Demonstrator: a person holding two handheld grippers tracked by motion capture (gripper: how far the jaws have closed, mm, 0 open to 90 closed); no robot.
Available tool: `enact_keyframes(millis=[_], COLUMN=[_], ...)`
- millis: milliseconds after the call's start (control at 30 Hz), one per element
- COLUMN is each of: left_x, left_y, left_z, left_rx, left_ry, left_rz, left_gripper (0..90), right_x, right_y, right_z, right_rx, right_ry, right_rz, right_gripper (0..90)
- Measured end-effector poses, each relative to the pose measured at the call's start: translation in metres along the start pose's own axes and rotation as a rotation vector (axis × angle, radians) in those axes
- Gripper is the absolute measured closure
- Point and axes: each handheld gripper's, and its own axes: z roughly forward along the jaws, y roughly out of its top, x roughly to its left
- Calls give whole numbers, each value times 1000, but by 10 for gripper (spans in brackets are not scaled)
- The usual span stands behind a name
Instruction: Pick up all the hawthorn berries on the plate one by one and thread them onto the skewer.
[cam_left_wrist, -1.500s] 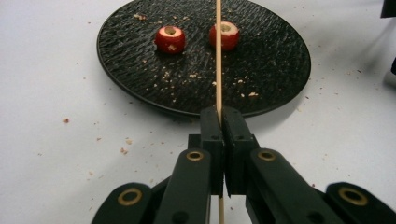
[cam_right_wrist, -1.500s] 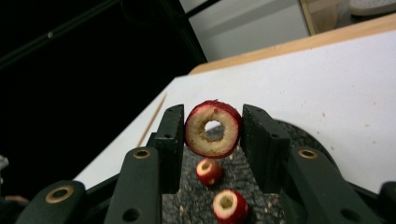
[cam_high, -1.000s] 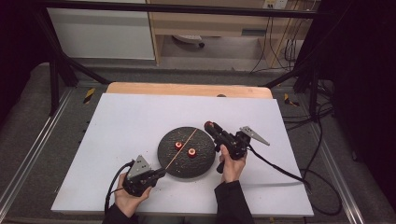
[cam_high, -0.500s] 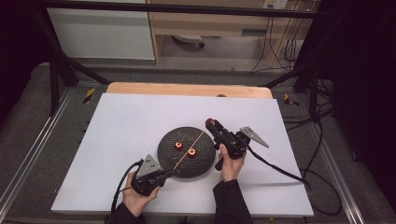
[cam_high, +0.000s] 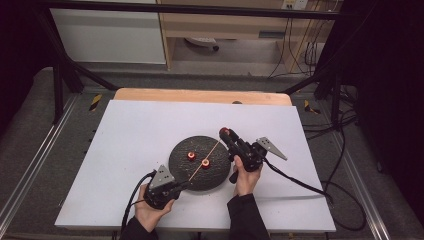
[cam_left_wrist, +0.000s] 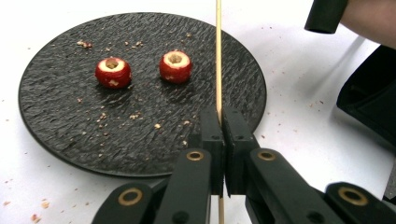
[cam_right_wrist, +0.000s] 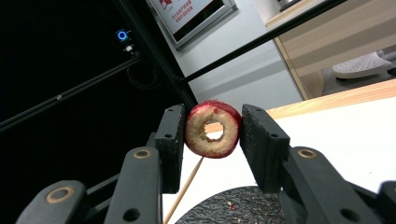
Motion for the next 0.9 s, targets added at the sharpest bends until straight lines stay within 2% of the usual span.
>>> enact_keyframes(millis=[200,600,900], left_x=[-4,-10,-13], left_y=[2,14,27], left_z=[1,12,20], left_rx=[-30,-36,-45], left_ry=[5,28,40], left_rz=[-21,-66,-69], left_gripper=[880,880,880], right_x=[1,2,3], right_y=[-2,-7,-10], right_z=[0,0,-2], right_rx=[-5,12,32], right_ry=[3,11,22], right_rz=[6,6,1], right_gripper=[615,616,616])
